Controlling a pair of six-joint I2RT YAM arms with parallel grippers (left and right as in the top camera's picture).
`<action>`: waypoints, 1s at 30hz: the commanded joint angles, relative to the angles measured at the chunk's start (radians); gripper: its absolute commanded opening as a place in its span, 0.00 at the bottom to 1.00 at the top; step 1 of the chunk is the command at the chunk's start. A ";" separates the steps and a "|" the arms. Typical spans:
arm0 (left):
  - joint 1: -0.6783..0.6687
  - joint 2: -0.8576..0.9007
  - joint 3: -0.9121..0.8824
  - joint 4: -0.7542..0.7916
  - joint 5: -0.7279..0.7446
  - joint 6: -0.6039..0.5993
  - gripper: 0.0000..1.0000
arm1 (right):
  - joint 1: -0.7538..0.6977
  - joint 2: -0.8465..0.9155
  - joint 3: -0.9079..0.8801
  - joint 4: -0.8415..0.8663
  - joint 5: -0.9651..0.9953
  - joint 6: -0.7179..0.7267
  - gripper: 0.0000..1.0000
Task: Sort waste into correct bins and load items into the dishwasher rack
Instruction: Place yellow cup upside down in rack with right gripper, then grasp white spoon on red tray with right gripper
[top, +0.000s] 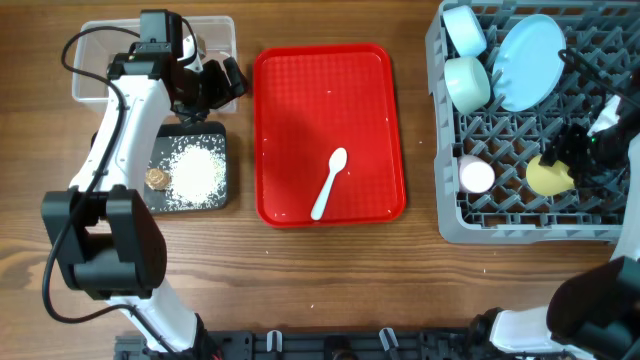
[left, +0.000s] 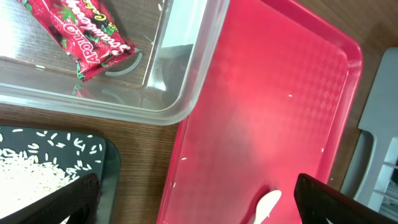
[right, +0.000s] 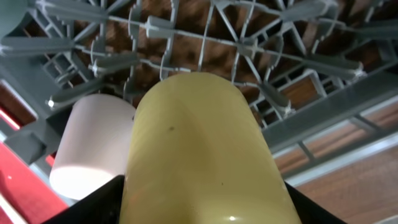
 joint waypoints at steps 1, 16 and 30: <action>-0.003 0.019 -0.008 0.000 -0.012 0.006 1.00 | -0.002 0.045 0.002 0.026 0.020 0.018 0.56; -0.003 0.019 -0.008 -0.001 -0.012 0.006 1.00 | 0.034 0.112 0.025 0.045 0.010 0.028 1.00; 0.039 0.018 -0.008 -0.036 -0.089 0.005 1.00 | 0.869 0.138 0.278 0.167 -0.044 0.130 1.00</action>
